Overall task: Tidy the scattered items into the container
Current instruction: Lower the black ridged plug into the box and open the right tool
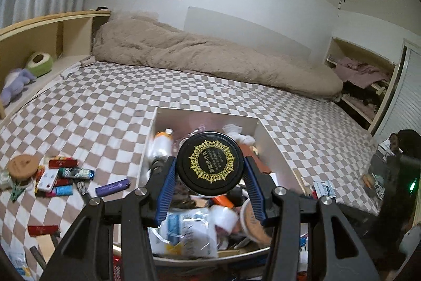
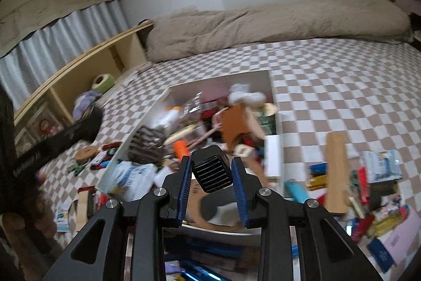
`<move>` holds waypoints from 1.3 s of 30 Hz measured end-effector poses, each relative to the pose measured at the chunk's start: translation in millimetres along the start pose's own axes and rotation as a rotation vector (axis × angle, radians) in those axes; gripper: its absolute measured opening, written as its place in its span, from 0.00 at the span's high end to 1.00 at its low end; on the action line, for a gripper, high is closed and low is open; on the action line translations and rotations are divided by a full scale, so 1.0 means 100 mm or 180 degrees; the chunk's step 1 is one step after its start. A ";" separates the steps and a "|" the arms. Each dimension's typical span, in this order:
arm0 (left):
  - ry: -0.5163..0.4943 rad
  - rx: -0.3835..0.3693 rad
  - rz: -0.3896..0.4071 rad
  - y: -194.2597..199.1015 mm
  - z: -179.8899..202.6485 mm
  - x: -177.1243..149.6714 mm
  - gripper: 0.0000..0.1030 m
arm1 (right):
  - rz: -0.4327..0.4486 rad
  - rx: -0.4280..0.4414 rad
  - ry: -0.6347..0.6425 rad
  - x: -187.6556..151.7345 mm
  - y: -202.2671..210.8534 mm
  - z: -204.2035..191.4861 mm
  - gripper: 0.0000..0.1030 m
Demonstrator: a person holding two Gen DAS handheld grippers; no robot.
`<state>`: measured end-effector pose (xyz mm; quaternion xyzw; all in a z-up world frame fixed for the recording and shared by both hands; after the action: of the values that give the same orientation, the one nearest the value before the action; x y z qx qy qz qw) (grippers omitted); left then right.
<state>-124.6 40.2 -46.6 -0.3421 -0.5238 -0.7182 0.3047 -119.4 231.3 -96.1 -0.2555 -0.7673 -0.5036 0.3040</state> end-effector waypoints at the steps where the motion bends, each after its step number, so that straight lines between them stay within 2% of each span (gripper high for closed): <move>1: -0.0030 -0.0014 0.0003 -0.01 0.04 0.03 0.51 | -0.0038 0.0024 0.0017 -0.01 -0.05 -0.04 0.70; 11: -0.0117 0.0016 -0.0093 -0.19 0.06 0.00 0.51 | -0.0311 0.0161 0.0206 -0.15 -0.30 -0.33 0.70; 20: -0.0058 0.0083 -0.0267 -0.35 -0.09 -0.14 0.51 | -0.0529 0.0111 0.0258 -0.23 -0.34 -0.43 0.70; 36: 0.0002 0.0101 -0.0295 -0.35 -0.18 -0.17 0.51 | -0.0609 0.0040 0.0194 -0.25 -0.28 -0.46 0.69; 38: 0.0007 0.0109 -0.0300 -0.36 -0.19 -0.17 0.51 | -0.0623 0.0020 0.0195 -0.25 -0.28 -0.46 0.65; 39: 0.0009 0.0110 -0.0304 -0.36 -0.19 -0.17 0.51 | -0.0617 0.0001 0.0193 -0.25 -0.27 -0.46 0.49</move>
<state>-146.5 32.6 -84.4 -0.3104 -0.5515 -0.7232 0.2767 -111.4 177.1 -117.2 -0.1647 -0.7789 -0.5380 0.2769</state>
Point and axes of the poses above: each gripper's, at about its wrist camera, not at the fingertips, and y roughly against the way its jaws point, z to its right, x to its top, the point moved 4 cm from there along -y, roughly the way its jaws point, and after that the axes turned 1 degree about -z, right-handed, at the moved point
